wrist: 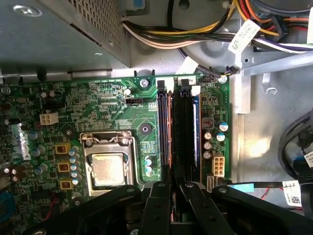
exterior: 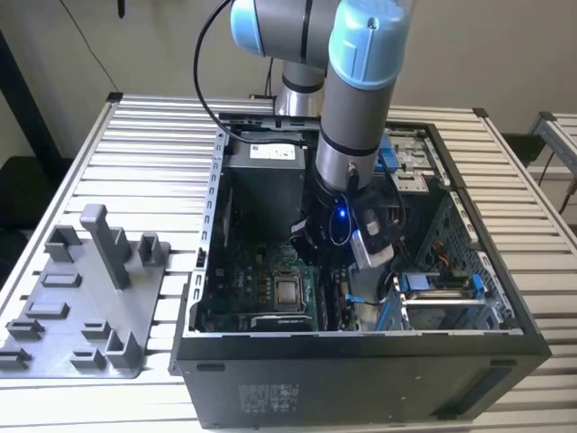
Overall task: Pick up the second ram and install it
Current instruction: 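Insert the second ram into the second slot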
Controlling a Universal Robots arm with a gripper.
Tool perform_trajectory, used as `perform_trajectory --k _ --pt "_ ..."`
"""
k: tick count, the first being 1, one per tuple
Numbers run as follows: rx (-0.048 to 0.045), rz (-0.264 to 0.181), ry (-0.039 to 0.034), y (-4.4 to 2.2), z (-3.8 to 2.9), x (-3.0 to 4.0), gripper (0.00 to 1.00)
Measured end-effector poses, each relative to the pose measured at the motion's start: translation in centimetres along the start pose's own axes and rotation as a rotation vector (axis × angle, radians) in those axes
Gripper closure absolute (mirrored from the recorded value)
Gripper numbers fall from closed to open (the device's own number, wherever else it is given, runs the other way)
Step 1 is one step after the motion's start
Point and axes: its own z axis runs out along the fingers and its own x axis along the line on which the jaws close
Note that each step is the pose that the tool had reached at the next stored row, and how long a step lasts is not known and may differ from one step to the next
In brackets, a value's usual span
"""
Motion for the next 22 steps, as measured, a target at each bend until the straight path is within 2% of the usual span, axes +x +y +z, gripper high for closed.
perform_trajectory --k 2,3,4,5,6,13,14,18,19,21,22 --pt "-0.0003 0.000 0.0000 0.00 0.01 0.01 0.85" --pt "-0.0002 0.000 -0.0001 0.00 0.01 0.00 0.79" --pt "-0.0002 0.000 -0.0001 0.00 0.01 0.00 0.79" --pt "0.0006 0.000 -0.0001 0.01 0.01 0.00 0.72" --pt "0.0016 0.000 -0.0001 0.00 -0.17 0.00 0.72" --pt "0.0018 0.000 -0.0002 -0.14 -3.32 0.03 0.72" --pt "0.0020 0.000 -0.0003 -0.14 -3.57 0.04 0.72" --pt "0.0021 0.000 -0.0004 -0.14 -3.56 0.04 0.72" --pt "0.0023 0.000 -0.0003 -0.14 -3.56 0.04 0.74" --pt "0.0025 0.000 -0.0004 -0.14 -3.57 0.04 0.87" --pt "0.0025 0.000 -0.0004 -0.14 -3.57 0.04 0.89"
